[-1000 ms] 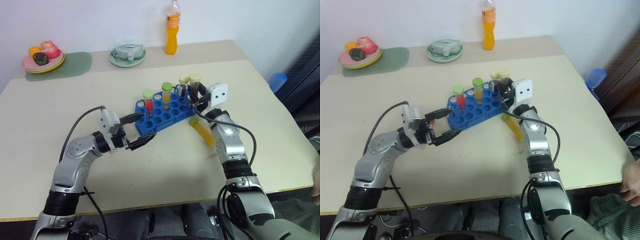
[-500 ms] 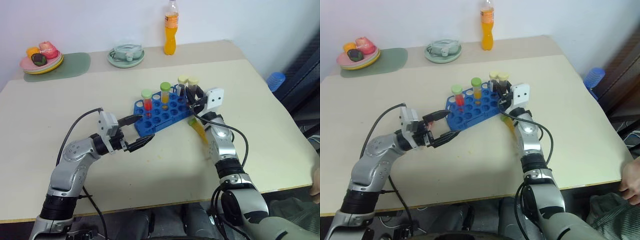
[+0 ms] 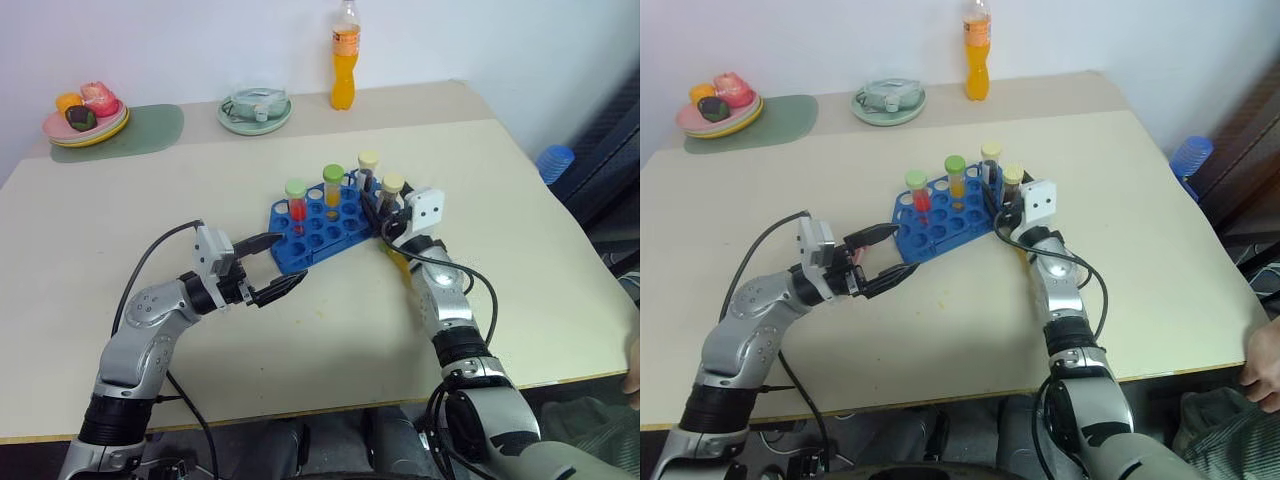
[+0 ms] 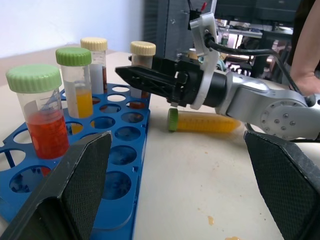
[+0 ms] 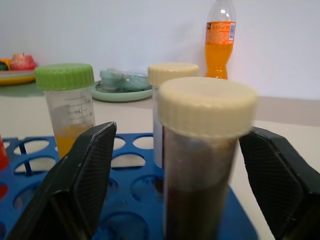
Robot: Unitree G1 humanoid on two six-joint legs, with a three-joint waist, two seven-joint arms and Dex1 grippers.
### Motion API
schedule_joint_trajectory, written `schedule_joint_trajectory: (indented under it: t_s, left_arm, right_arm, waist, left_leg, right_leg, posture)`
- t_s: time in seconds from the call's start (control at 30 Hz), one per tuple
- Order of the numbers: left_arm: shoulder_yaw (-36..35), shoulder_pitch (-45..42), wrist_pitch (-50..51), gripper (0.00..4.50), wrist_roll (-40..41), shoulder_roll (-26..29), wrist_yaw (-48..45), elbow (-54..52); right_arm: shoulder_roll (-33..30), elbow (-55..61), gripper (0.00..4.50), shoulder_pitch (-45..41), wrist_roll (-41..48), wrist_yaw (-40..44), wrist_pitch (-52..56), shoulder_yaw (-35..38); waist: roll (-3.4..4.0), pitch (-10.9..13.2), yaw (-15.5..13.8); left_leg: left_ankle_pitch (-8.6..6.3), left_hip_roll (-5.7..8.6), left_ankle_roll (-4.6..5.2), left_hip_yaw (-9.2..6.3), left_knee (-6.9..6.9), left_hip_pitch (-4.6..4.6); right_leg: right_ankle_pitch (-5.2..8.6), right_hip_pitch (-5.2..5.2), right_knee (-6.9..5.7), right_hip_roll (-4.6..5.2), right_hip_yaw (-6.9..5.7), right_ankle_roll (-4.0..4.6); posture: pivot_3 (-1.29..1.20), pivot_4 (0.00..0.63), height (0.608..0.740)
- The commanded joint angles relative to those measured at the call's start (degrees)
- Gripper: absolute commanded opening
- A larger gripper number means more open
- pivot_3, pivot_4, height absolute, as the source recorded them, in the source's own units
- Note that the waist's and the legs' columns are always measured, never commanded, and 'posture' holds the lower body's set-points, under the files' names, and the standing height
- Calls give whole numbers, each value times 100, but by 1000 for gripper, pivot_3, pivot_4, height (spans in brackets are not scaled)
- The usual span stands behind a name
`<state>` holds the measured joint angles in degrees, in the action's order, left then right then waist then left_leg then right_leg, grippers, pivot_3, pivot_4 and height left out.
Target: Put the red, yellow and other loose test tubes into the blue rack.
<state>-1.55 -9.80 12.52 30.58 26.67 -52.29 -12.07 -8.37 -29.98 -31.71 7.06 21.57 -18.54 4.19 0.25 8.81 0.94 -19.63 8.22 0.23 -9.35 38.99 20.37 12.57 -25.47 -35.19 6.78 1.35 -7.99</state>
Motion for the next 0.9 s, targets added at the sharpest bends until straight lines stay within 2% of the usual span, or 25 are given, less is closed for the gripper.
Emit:
schedule_joint_trajectory:
  t_s: [0.03,0.3,0.4,0.53,0.67,0.9]
  left_arm:
    - [-66,-74,-150,4338,17,-59,-8,-45]
    - [63,-128,-212,4338,-15,-193,-92,53]
    - [118,-185,-223,4338,-31,-205,-204,118]
    - [165,-196,-169,4338,0,-99,-456,115]
    - [124,-151,-51,4338,140,74,-720,38]
    - [110,-120,57,4338,183,145,-731,-82]
  right_arm:
    - [-326,997,4054,237,146,383,399,-85]
    - [-1593,3281,4054,1165,643,1372,2567,-206]
    - [-2325,4251,4054,1382,573,1246,4351,-173]
    - [-3028,5027,4054,1113,1000,1289,6574,-146]
    - [-3397,4893,4054,612,1373,1519,7849,-223]
    - [-3504,4118,4054,-124,1391,1624,8718,-789]
  waist:
    - [0,0,-3]
    - [0,0,-40]
    - [0,0,-76]
    - [1,1,-120]
    - [0,1,-167]
    - [-3,3,-179]
  left_leg:
    - [0,0,0,0,0,0]
    - [0,0,0,1,3,2]
    - [-1,2,1,1,6,6]
    - [-1,0,1,4,5,6]
    - [-1,0,2,6,6,6]
    - [-2,1,4,5,7,10]
  right_leg:
    - [0,0,0,0,0,0]
    - [0,1,1,2,1,0]
    - [0,1,3,4,2,0]
    - [0,0,5,5,3,0]
    - [0,2,9,7,4,0]
    - [0,3,13,10,1,0]
  posture:
    - [0,150,740]
    - [0,150,740]
    - [0,150,740]
    - [0,150,740]
    - [0,150,740]
    - [0,150,740]
